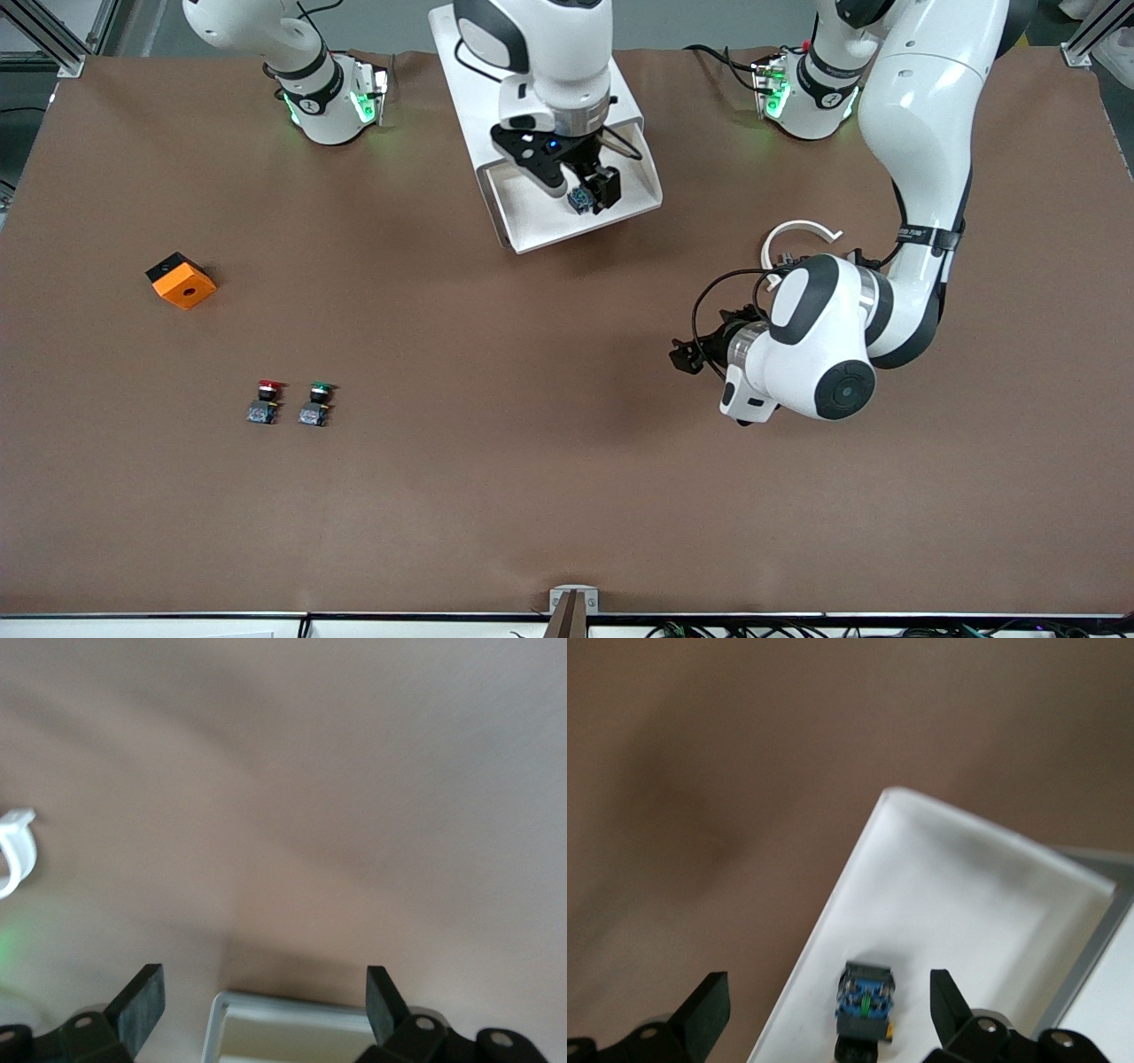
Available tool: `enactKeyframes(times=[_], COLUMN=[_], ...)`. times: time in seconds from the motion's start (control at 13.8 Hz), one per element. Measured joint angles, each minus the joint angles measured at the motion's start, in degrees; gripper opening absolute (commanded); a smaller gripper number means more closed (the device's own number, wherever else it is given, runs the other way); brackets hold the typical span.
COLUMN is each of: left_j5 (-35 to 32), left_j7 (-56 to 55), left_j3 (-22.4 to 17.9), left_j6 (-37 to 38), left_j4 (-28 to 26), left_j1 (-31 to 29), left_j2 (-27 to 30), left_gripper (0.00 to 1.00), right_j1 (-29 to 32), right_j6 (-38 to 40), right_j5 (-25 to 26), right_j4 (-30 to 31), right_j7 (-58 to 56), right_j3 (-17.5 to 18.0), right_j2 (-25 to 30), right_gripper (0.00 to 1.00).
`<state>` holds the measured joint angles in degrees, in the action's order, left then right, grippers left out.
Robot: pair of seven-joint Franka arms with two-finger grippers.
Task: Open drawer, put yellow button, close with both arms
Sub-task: 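Open the right gripper and withdraw while the left gripper releases the drawer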
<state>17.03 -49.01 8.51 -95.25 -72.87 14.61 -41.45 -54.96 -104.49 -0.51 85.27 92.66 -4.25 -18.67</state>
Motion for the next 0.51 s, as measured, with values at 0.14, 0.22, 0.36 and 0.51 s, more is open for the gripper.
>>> enactKeyframes(times=[0.14, 0.22, 0.36, 0.51], left_j5=[-3.1, -4.4, -5.4, -6.5], left_j7=[0.3, 0.3, 0.4, 0.4], left_j3=[0.2, 0.3, 0.4, 0.4], left_j6=[-3.9, -5.6, -7.6, -9.7], left_j4=[0.0, 0.0, 0.0, 0.0], left_j1=[0.1, 0.3, 1.0, 2.0], left_j2=[0.1, 0.1, 0.1, 0.1], left_gripper=[1.00, 1.00, 1.00, 1.00], right_j1=[3.9, 5.8, 10.4, 16.5], right_j6=[3.9, 5.3, 9.0, 12.7], right_j5=[0.0, 0.0, 0.0, 0.1], right_j4=[-1.7, -2.1, -2.7, -3.1], right_j7=[-9.6, -14.8, -26.1, -38.9], right_j3=[-0.2, -0.4, -0.8, -1.1], right_j2=[0.1, 0.2, 1.0, 2.4], right_gripper=[1.00, 1.00, 1.00, 1.00])
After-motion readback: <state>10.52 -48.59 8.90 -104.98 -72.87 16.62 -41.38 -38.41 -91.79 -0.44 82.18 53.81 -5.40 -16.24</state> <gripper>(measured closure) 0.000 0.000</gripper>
